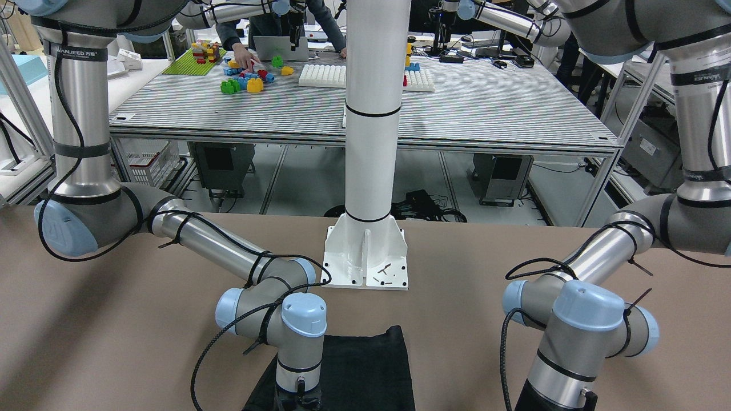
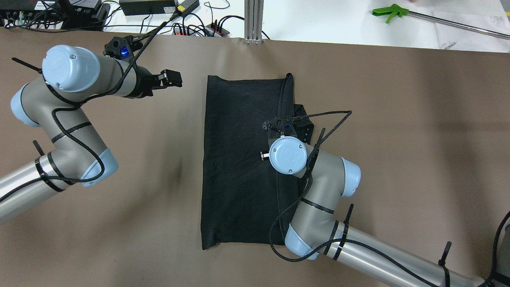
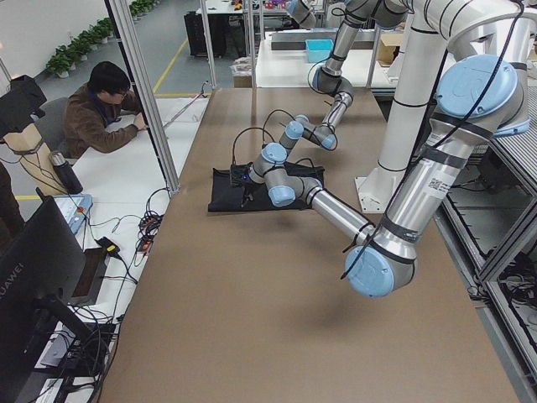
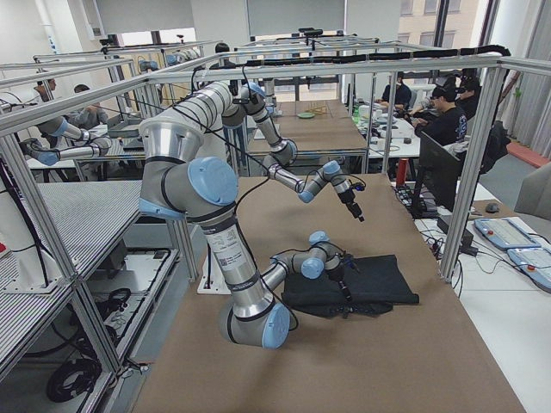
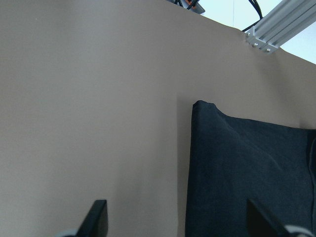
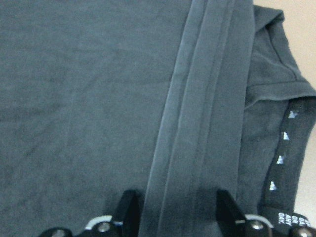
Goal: Fold clothes
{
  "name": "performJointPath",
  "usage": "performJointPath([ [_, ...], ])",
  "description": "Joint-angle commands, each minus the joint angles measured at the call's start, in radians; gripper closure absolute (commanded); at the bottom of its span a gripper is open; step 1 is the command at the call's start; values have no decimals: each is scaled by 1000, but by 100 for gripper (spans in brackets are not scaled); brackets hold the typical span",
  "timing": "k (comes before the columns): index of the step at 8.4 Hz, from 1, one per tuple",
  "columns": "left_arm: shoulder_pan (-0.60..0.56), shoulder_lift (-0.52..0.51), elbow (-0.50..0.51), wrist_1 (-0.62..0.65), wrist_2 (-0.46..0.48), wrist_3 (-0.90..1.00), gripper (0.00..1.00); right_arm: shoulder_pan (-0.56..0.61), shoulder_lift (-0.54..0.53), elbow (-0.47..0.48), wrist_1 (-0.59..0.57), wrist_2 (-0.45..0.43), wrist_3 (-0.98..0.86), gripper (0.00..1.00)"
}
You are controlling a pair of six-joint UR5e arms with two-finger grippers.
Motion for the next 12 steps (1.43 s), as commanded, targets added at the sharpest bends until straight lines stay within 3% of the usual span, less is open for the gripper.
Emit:
performJointPath([
  [1, 1, -1, 1, 1, 0, 0, 0, 5, -8, 2, 5, 1, -2, 36],
  [11, 2, -5, 6, 1, 3, 0, 0, 33, -11, 2, 3, 8, -15, 37],
  [12, 2, -3, 6, 1, 5, 0, 0, 33, -11, 2, 5, 8, -15, 46],
])
